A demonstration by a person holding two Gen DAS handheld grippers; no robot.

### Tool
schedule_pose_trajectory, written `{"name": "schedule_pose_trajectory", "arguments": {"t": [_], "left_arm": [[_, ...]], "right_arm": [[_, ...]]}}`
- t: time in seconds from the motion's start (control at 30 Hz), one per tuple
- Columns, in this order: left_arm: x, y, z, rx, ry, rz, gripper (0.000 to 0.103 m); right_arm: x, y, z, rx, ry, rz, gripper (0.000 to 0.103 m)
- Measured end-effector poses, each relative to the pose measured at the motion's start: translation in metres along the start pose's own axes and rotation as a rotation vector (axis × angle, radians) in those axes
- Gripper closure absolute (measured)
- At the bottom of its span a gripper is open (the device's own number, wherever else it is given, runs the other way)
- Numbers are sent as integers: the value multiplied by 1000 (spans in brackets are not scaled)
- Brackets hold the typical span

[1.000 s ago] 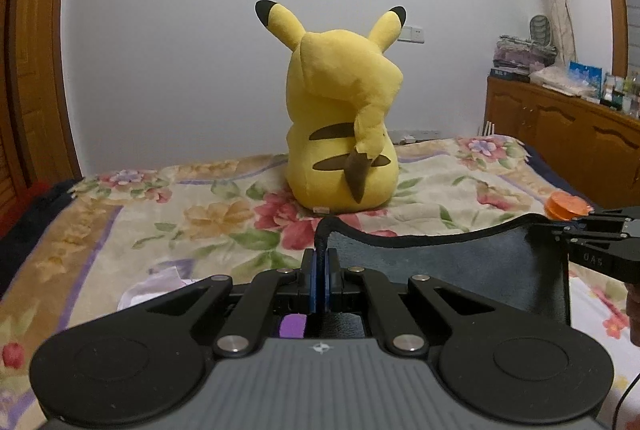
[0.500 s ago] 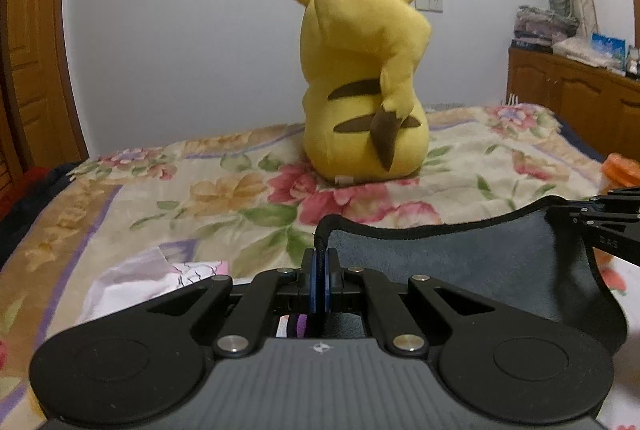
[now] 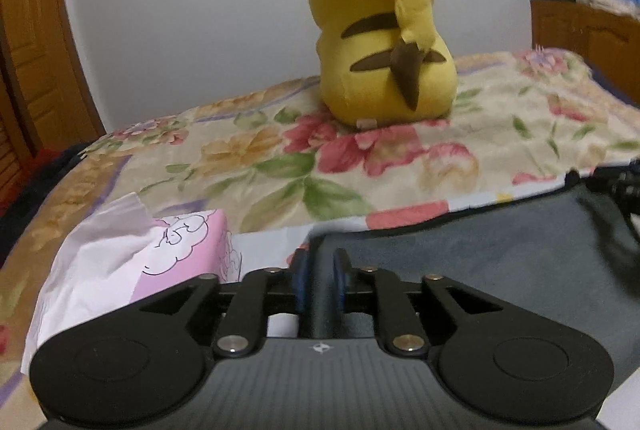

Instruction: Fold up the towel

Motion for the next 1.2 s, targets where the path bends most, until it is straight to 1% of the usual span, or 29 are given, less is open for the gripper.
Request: {"name": "schedule_pose_trajectory", "arguments": {"t": [0.03, 0.1, 0.13, 0.17, 0.2, 0.23, 0.3, 0.43, 0.53, 0.7, 0.77, 0.9, 1.1, 1.17, 1.2], "left_arm": [[-1, 0, -1, -9, 8, 6, 73], [-2, 1, 0, -24, 18, 30, 55], [-3, 2, 1, -25, 19, 41, 51], [-3, 2, 2, -26, 19, 49, 45], [-3, 2, 5, -28, 17, 51, 40], [-3, 1, 8, -29, 13, 48, 38], [-5, -1, 16, -35, 5, 44, 29], [-7, 1, 32, -56, 7, 53, 25], [-7, 4, 46, -66, 10, 66, 20], [-7, 9, 71, -78, 5, 73, 15], [-7, 11, 82, -91, 2, 89, 13], [0, 14, 104, -97, -16, 82, 10], [12, 17, 131, -100, -37, 80, 5], [14, 18, 141, -100, -44, 75, 4], [14, 19, 145, -99, -46, 68, 4]], "right_arm": [[0, -1, 1, 0, -3, -5, 87], [-1, -3, 3, -3, -2, -20, 68], [-1, -4, 5, -7, -5, -26, 52], [-1, -5, 6, -8, -12, -28, 50], [-1, -4, 8, -6, -17, -30, 50], [-1, -4, 9, -3, -17, -32, 50], [-3, -2, 13, 7, -10, -42, 50], [-4, 3, 26, 21, -14, -63, 49], [-4, 8, 36, 36, -16, -92, 49], [0, 22, 54, 47, -28, -91, 49], [3, 25, 60, 53, -30, -95, 48], [9, 33, 74, 56, -35, -83, 45], [16, 45, 97, 52, -45, -70, 30], [18, 49, 105, 57, -50, -73, 23], [19, 50, 108, 57, -52, -73, 21]]}}
Point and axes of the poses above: each gripper's, at about its wrist camera, not at the fingertips, and z roughly against the way its jaws point, y to its left, x to its top, the point moved 9 cm from there along -z, roughly the way its jaws point, and after that the axes turned 11 degrees about x, right-handed, at the moved point
